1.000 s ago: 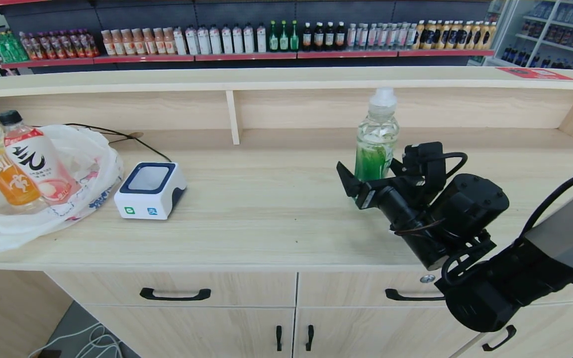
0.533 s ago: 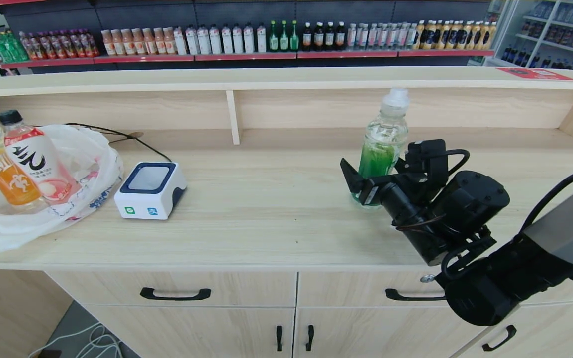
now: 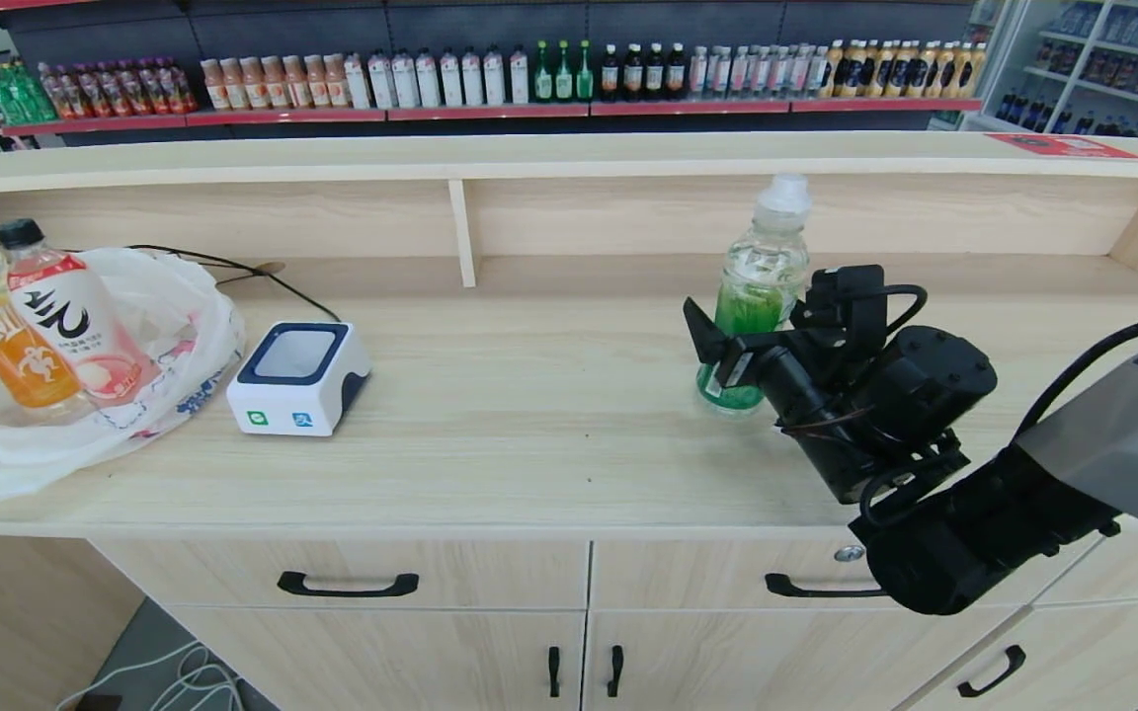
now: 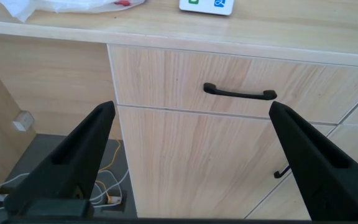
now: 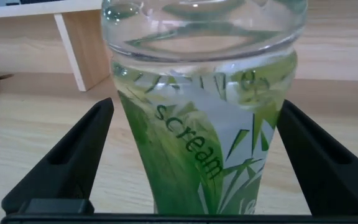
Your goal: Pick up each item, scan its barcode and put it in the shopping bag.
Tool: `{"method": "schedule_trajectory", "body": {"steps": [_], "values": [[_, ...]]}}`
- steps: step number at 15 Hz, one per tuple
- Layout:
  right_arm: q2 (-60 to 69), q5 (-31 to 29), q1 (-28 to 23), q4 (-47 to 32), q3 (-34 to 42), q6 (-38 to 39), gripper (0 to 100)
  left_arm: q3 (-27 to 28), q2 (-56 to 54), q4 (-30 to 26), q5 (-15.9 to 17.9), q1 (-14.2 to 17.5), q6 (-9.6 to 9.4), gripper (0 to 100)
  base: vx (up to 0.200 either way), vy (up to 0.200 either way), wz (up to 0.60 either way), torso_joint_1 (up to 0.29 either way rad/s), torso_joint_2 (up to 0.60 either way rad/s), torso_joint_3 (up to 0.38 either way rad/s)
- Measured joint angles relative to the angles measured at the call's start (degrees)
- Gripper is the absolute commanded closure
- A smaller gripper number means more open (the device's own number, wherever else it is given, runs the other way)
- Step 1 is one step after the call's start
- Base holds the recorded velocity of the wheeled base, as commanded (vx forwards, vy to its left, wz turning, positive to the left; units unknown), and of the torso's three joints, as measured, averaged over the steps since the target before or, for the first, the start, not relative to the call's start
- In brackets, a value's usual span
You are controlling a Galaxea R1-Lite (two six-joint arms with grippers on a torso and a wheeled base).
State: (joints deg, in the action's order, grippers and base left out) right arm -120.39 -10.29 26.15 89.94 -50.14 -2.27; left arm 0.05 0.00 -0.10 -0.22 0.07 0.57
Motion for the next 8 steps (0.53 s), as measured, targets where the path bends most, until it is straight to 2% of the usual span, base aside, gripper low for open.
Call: {"method": "schedule_trajectory", "body": {"steps": [5, 6, 8], "values": [[-1.5, 0.0, 0.0, 0.0, -1.2, -1.0, 0, 0.0, 0.0, 0.0, 0.0, 0.0, 0.0, 0, 0.0, 0.0, 0.0, 0.0, 0.0, 0.0], [-1.5, 0.0, 0.0, 0.0, -1.2, -0.9, 100, 0.0, 0.0, 0.0, 0.0, 0.0, 0.02, 0, 0.0, 0.0, 0.0, 0.0, 0.0, 0.0], [-1.4, -0.1, 0.0, 0.0, -1.3, -0.7, 100, 0.0, 0.0, 0.0, 0.0, 0.0, 0.02, 0, 0.0, 0.0, 0.0, 0.0, 0.0, 0.0]]}}
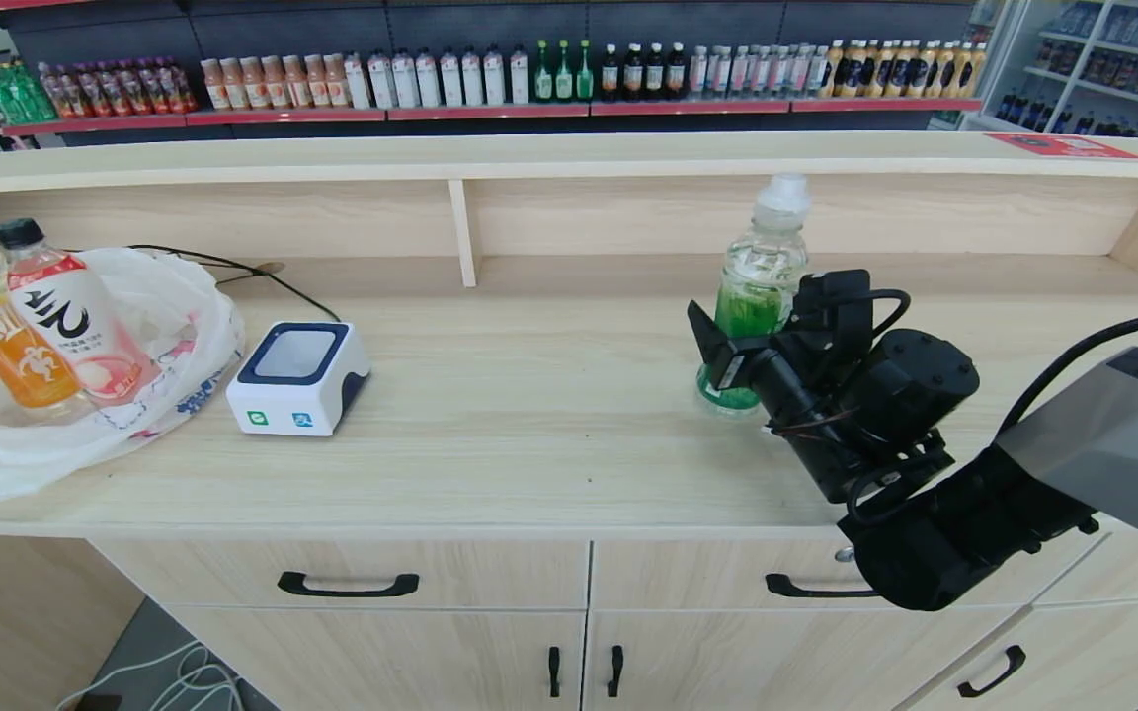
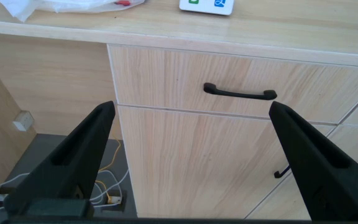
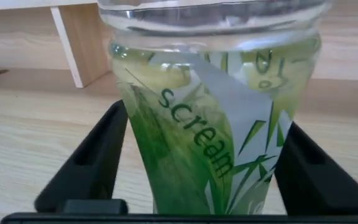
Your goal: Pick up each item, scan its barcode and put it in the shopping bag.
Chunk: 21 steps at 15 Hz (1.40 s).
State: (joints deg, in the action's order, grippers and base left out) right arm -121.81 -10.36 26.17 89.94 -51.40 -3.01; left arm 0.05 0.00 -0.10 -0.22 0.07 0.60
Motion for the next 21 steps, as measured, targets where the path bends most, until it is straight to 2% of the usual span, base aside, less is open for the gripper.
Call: {"method": "schedule_trajectory", "body": {"steps": [15, 21], "values": [[6.3, -0.1, 0.6, -0.2, 4.9, 2.2, 100, 0.0, 0.0, 0.0, 0.0, 0.0, -0.02, 0, 0.0, 0.0, 0.0, 0.0, 0.0, 0.0], [14.0, -0.3, 2.8, 0.0, 11.0, 2.5, 100, 0.0, 0.0, 0.0, 0.0, 0.0, 0.0, 0, 0.0, 0.0, 0.0, 0.0, 0.0, 0.0]]}}
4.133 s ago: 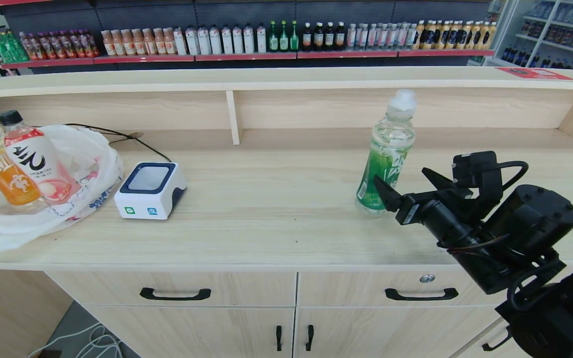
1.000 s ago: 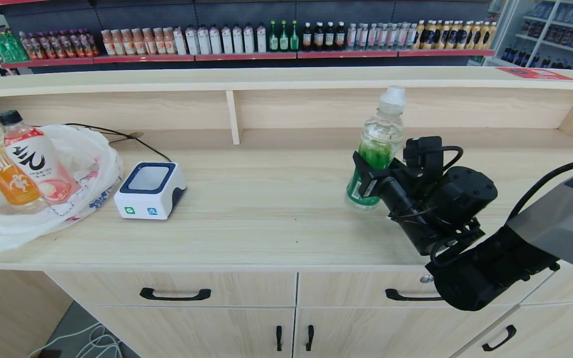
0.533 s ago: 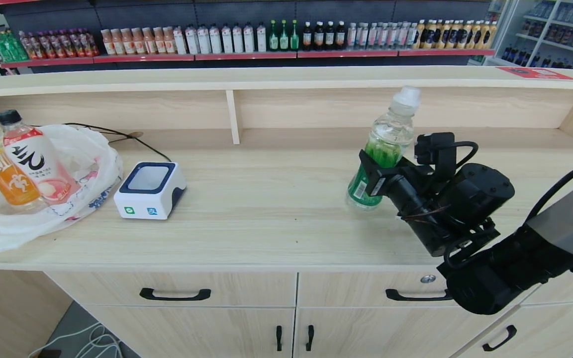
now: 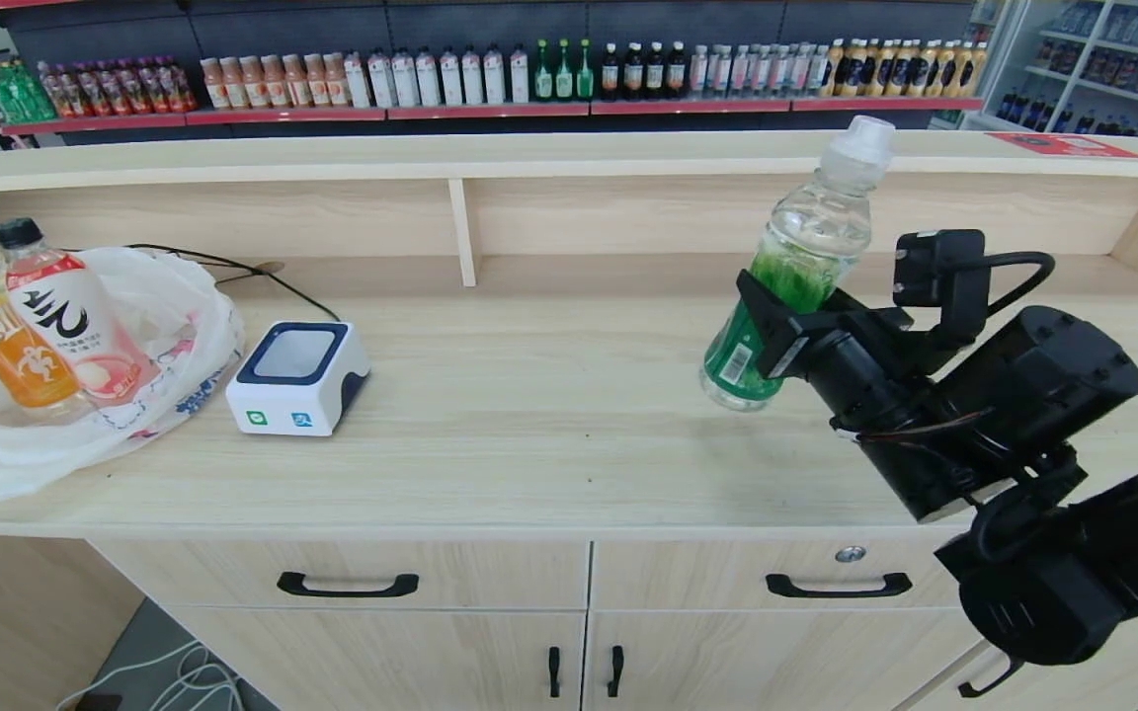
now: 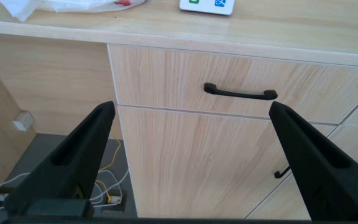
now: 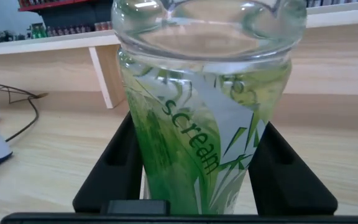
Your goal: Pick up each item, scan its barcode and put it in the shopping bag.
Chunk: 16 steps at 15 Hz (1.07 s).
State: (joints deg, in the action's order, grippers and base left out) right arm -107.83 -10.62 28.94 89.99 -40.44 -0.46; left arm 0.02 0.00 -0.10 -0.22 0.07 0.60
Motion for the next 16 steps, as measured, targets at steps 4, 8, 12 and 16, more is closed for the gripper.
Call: {"method": "schedule_trajectory", "body": {"steps": [4, 8, 12, 16], "values": [[8.0, -0.1, 3.4, 0.0, 7.7, -0.3, 100, 0.0, 0.0, 0.0, 0.0, 0.0, 0.0, 0, 0.0, 0.0, 0.0, 0.0, 0.0, 0.0], [16.3, -0.2, 7.5, 0.0, 15.0, -0.5, 100, 0.0, 0.0, 0.0, 0.0, 0.0, 0.0, 0, 0.0, 0.0, 0.0, 0.0, 0.0, 0.0], [21.9, -2.5, 11.3, 0.0, 18.4, 0.9, 100, 0.0, 0.0, 0.0, 0.0, 0.0, 0.0, 0, 0.0, 0.0, 0.0, 0.0, 0.0, 0.0], [25.7, -13.2, 18.0, 0.0, 18.7, 2.6, 100, 0.0, 0.0, 0.0, 0.0, 0.0, 0.0, 0, 0.0, 0.0, 0.0, 0.0, 0.0, 0.0]]}}
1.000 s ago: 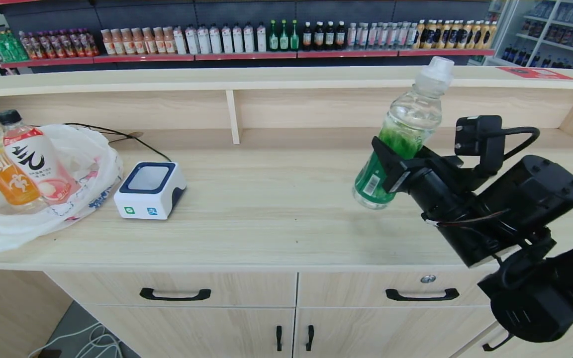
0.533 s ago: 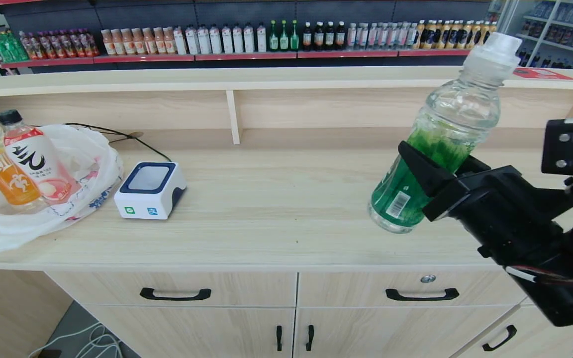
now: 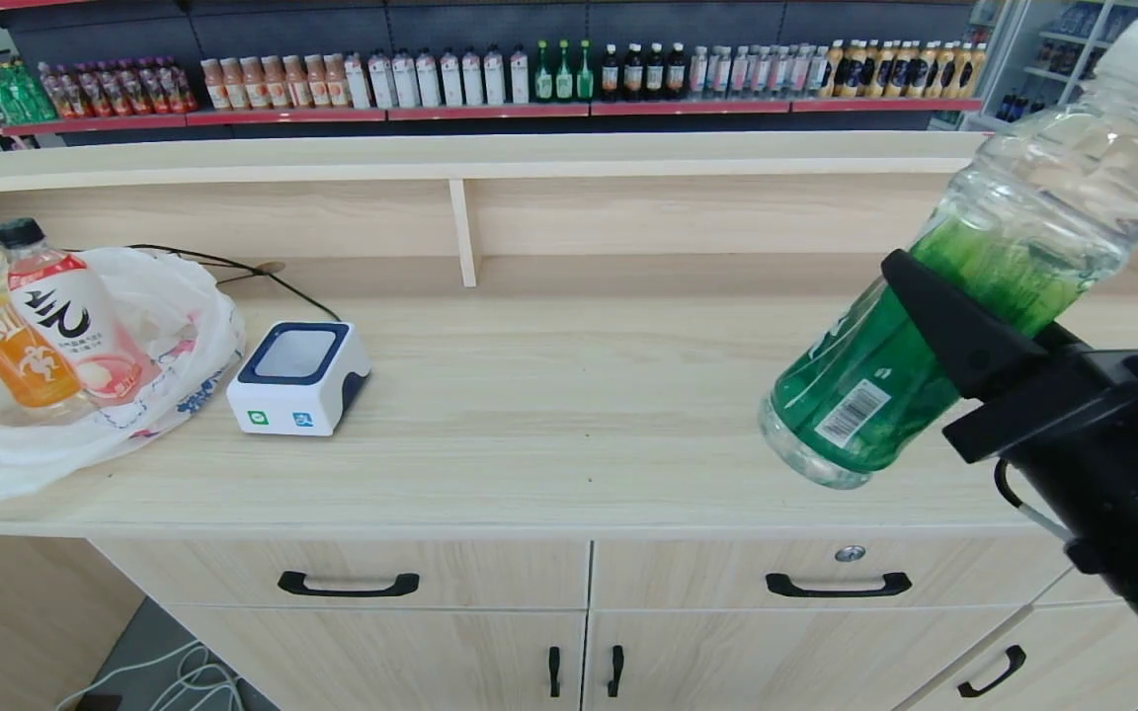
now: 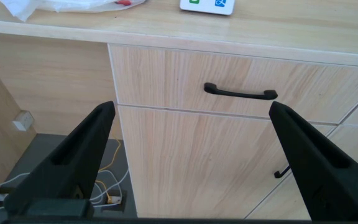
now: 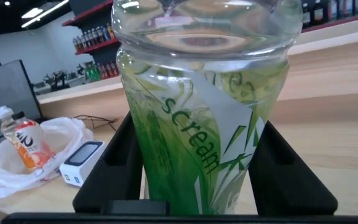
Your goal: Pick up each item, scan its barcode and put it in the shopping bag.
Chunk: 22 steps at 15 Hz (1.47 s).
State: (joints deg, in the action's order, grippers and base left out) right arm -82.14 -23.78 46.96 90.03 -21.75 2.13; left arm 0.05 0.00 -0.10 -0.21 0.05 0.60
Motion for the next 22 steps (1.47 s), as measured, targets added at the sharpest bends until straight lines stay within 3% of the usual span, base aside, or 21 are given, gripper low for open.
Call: {"method": "schedule_trajectory", "body": {"steps": [3, 15, 22], "values": [[2.2, -3.0, 3.0, -0.1, 1.5, 0.5, 100, 0.0, 0.0, 0.0, 0.0, 0.0, 0.0, 0, 0.0, 0.0, 0.0, 0.0, 0.0, 0.0], [-0.4, -2.6, 12.0, -0.1, -2.0, 4.1, 100, 0.0, 0.0, 0.0, 0.0, 0.0, 0.0, 0, 0.0, 0.0, 0.0, 0.0, 0.0, 0.0], [5.4, -2.7, 15.1, 0.0, -1.7, 6.2, 100, 0.0, 0.0, 0.0, 0.0, 0.0, 0.0, 0, 0.0, 0.0, 0.0, 0.0, 0.0, 0.0]]}}
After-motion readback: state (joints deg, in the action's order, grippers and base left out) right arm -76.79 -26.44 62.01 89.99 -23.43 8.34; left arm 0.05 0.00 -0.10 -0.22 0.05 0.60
